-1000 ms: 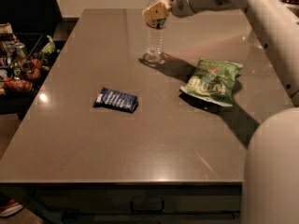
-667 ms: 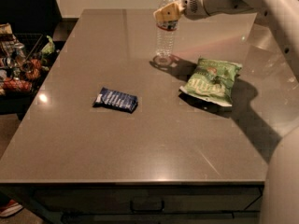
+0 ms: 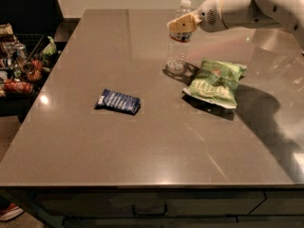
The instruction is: Move water bottle near green jalapeno chip bag
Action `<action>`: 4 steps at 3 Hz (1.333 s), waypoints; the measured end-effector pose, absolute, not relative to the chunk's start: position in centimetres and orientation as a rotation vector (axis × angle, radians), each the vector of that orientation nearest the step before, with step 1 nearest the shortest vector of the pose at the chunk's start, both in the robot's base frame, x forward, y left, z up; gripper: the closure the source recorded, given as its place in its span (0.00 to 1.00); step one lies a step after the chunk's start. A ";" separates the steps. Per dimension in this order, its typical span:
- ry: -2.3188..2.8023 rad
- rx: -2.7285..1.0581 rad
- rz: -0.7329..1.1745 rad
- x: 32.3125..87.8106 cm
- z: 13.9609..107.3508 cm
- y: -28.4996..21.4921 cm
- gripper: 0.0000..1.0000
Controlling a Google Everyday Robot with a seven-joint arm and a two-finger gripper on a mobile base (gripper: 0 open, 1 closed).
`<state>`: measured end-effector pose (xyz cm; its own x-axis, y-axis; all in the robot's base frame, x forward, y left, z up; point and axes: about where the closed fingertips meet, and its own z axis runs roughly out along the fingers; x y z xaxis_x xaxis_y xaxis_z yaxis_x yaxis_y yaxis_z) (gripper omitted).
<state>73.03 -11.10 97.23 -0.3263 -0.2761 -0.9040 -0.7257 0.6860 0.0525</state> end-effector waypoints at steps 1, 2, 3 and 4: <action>1.909 -0.791 0.574 71.6 96.0 -11.5 0.61; 1.894 -0.796 0.549 70.2 95.7 -12.3 0.30; 1.883 -0.795 0.527 69.5 95.8 -12.9 0.08; 1.875 -0.813 0.498 68.9 96.6 -13.8 0.00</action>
Offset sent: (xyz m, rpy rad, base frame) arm -0.0404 -0.0230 -0.0132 -0.0228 -0.0448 -0.0117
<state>68.94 -13.83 96.60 -0.2823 -0.3156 -0.9059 -0.7235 0.6902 -0.0150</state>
